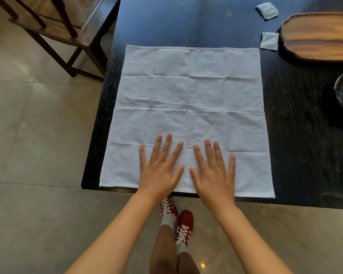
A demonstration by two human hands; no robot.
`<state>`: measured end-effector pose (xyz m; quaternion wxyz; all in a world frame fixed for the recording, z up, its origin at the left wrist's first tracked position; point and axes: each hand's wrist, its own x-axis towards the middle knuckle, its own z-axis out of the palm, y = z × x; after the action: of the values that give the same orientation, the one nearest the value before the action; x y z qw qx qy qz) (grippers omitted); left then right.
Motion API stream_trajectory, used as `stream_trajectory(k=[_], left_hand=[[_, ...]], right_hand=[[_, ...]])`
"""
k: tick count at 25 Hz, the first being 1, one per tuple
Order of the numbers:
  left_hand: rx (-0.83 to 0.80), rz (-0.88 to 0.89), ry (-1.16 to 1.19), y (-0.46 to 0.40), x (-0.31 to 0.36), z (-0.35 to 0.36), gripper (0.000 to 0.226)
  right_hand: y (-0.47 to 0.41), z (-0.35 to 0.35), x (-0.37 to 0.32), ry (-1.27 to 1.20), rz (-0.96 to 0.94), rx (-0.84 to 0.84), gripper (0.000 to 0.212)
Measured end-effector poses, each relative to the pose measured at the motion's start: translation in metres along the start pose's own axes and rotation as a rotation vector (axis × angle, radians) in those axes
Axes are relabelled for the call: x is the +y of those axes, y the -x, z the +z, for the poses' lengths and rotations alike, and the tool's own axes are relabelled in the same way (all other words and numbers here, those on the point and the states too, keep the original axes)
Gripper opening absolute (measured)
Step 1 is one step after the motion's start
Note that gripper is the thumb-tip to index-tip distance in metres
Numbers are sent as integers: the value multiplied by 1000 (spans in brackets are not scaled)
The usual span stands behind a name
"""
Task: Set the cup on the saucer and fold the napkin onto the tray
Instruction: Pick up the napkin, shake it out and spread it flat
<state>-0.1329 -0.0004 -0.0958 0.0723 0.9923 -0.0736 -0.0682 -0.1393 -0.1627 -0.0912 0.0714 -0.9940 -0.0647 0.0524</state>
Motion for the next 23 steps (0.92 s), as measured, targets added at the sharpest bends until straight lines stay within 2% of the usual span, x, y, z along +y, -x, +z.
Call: stream_trajectory(k=[3, 5, 10, 11, 13, 16, 21, 23], left_hand=[[-25, 8, -16, 11, -38, 2, 65], [-24, -46, 6, 14, -59, -1, 68], [76, -417, 108, 13, -69, -13, 73], [115, -415, 121, 6, -62, -19, 70], [149, -212, 106, -19, -38, -26, 65], [115, 107, 8, -71, -6, -19, 59], [48, 205, -17, -99, -33, -5, 64], [60, 165, -8, -99, -65, -8, 66]], right_hand=[[6, -3, 42, 68, -16, -38, 64], [7, -8, 69, 82, 18, -47, 67], [6, -26, 74, 28, 253, -3, 73], [1, -30, 64, 13, 245, 25, 70], [-20, -33, 40, -10, 108, 55, 63], [-73, -25, 15, -19, -85, 69, 59], [-105, -12, 64, 76, -170, -26, 60], [-104, -18, 96, 87, -156, -36, 64]])
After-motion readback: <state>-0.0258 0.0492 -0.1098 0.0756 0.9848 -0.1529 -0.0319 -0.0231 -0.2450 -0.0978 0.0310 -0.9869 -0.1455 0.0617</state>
